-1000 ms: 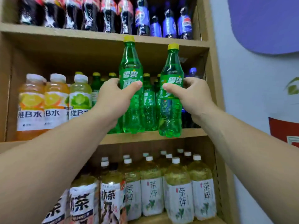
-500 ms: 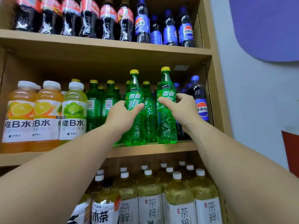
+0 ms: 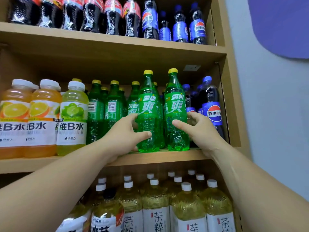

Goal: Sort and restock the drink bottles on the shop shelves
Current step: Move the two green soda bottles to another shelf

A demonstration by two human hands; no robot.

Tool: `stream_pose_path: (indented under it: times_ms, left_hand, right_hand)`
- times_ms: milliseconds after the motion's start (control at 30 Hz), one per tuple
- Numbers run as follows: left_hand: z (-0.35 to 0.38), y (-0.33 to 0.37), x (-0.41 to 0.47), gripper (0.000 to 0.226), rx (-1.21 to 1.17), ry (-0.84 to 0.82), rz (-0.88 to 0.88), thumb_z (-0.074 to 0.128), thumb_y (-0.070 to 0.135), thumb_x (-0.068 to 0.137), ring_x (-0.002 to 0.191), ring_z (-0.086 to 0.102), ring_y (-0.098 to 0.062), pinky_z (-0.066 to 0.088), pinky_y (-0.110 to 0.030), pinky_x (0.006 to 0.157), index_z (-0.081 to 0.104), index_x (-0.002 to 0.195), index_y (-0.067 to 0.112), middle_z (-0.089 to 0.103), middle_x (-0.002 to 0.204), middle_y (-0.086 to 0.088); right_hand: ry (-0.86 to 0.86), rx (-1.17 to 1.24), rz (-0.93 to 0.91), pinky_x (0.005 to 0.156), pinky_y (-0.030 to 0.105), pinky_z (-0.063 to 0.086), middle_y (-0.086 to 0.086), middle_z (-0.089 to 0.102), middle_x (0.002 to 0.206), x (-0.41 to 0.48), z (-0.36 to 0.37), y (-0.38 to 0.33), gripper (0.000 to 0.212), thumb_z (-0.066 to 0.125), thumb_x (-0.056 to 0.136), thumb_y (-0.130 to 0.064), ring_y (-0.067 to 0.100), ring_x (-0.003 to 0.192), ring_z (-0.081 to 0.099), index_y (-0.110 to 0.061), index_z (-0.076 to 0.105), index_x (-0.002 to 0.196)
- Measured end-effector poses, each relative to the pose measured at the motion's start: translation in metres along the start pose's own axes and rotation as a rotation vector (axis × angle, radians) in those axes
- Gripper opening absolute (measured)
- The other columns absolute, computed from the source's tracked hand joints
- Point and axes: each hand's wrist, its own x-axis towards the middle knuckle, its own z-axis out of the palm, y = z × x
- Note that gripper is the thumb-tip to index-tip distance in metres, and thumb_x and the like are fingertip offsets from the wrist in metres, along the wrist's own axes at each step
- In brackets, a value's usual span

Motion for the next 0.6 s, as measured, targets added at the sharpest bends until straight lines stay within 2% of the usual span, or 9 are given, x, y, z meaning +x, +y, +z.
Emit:
stream_pose_path:
  times_ms: [67, 133, 200, 267, 333, 500, 600]
  left_hand:
    - [0.006, 0.003, 0.004, 0.091, -0.02, -0.026, -0.008, 0.077, 0.037, 0.09, 0.087, 0.072, -0.024, 0.064, -0.036, 0.074, 0.02, 0.161, 0.031, 0.046, 0.139, -0.001]
    - [0.01, 0.005, 0.007, 0.09, -0.043, -0.058, -0.03, 0.077, 0.038, 0.089, 0.085, 0.074, -0.025, 0.064, -0.034, 0.073, 0.021, 0.16, 0.033, 0.046, 0.13, 0.001]
    - [0.012, 0.006, 0.01, 0.09, -0.048, -0.073, -0.047, 0.077, 0.038, 0.089, 0.08, 0.075, -0.024, 0.061, -0.027, 0.064, 0.02, 0.16, 0.034, 0.046, 0.128, 0.001]
    - [0.013, 0.008, 0.013, 0.091, -0.044, -0.071, -0.056, 0.076, 0.037, 0.09, 0.075, 0.075, -0.022, 0.057, -0.022, 0.056, 0.019, 0.16, 0.032, 0.049, 0.137, -0.004]
    - [0.015, 0.009, 0.016, 0.09, -0.044, -0.067, -0.056, 0.076, 0.035, 0.09, 0.074, 0.074, -0.021, 0.054, -0.019, 0.052, 0.02, 0.16, 0.031, 0.048, 0.146, -0.008]
    - [0.021, 0.008, 0.021, 0.089, -0.037, -0.06, -0.05, 0.077, 0.034, 0.09, 0.08, 0.074, -0.025, 0.061, -0.027, 0.063, 0.021, 0.16, 0.03, 0.046, 0.15, -0.011]
    - [0.023, 0.006, 0.022, 0.09, -0.03, -0.058, -0.048, 0.076, 0.034, 0.09, 0.086, 0.072, -0.026, 0.058, -0.022, 0.056, 0.02, 0.16, 0.029, 0.046, 0.15, -0.012]
  right_hand:
    - [-0.078, 0.049, 0.018, 0.067, 0.016, 0.051, -0.017, 0.067, 0.099, 0.0, -0.004, 0.0, 0.03, 0.083, 0.084, -0.02, -0.009, 0.086, 0.067, -0.036, 0.059, 0.095]
    - [-0.116, 0.064, 0.031, 0.059, 0.012, 0.048, -0.015, 0.064, 0.101, 0.002, -0.006, 0.004, 0.035, 0.08, 0.085, -0.012, -0.005, 0.082, 0.067, -0.037, 0.055, 0.091]
    - [-0.103, 0.032, 0.035, 0.058, 0.013, 0.048, -0.013, 0.066, 0.098, 0.002, -0.005, 0.004, 0.035, 0.08, 0.084, -0.011, -0.005, 0.079, 0.067, -0.037, 0.058, 0.087]
    - [-0.065, -0.006, 0.025, 0.061, 0.014, 0.051, -0.014, 0.068, 0.092, 0.002, -0.003, 0.006, 0.033, 0.081, 0.084, -0.011, -0.012, 0.072, 0.066, -0.037, 0.061, 0.084]
    - [-0.035, -0.032, 0.023, 0.067, 0.015, 0.051, -0.017, 0.067, 0.093, 0.002, -0.001, 0.005, 0.032, 0.082, 0.083, -0.013, -0.011, 0.079, 0.066, -0.038, 0.062, 0.087]
    - [-0.021, -0.133, 0.024, 0.066, 0.011, 0.046, -0.017, 0.067, 0.1, 0.0, 0.0, 0.003, 0.027, 0.078, 0.085, -0.02, -0.005, 0.093, 0.061, -0.034, 0.066, 0.104]
    - [-0.031, -0.193, 0.037, 0.063, 0.008, 0.041, -0.024, 0.059, 0.091, 0.0, 0.0, 0.001, 0.025, 0.075, 0.088, -0.019, -0.006, 0.088, 0.057, -0.032, 0.061, 0.105]
